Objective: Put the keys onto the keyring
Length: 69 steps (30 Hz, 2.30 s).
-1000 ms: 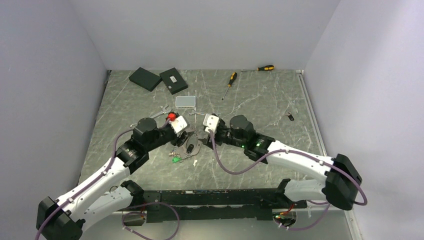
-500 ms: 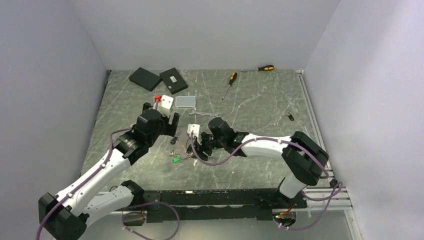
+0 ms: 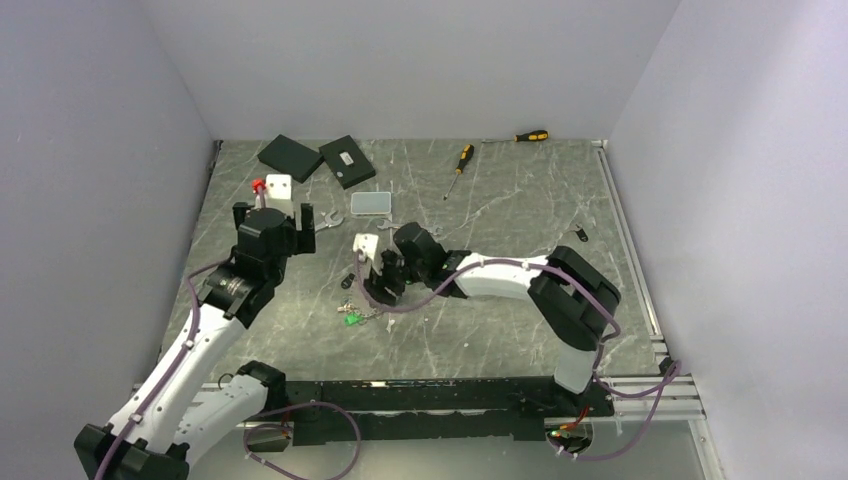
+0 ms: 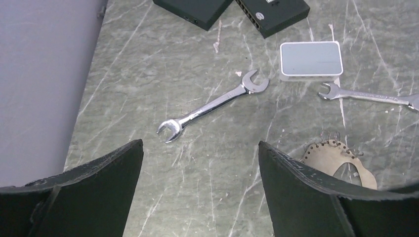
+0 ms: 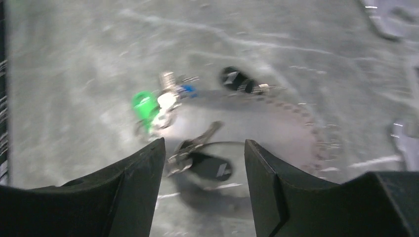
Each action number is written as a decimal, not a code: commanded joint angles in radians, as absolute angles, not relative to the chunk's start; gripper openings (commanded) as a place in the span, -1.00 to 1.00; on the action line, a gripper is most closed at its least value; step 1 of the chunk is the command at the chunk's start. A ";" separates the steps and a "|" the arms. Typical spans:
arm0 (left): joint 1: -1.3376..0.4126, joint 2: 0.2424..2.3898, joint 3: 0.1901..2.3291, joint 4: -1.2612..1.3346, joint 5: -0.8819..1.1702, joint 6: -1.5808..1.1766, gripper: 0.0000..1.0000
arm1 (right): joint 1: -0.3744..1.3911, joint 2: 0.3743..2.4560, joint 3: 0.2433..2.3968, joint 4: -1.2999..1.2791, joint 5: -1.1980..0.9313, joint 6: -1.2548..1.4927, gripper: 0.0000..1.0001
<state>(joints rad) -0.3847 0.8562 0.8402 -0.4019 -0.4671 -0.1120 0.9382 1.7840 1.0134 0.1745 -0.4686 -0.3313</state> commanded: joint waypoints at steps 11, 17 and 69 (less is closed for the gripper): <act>-0.373 0.839 0.852 -0.367 -0.477 -0.131 0.81 | 0.830 2.061 1.510 0.014 -0.015 0.050 0.08; -0.373 0.840 0.845 -0.358 -0.464 -0.129 0.82 | 0.830 2.147 1.627 -0.124 -0.052 0.100 0.07; -0.379 0.782 0.843 -0.333 -0.283 -0.112 0.76 | 0.832 1.749 1.157 0.204 -0.151 -0.078 -1.00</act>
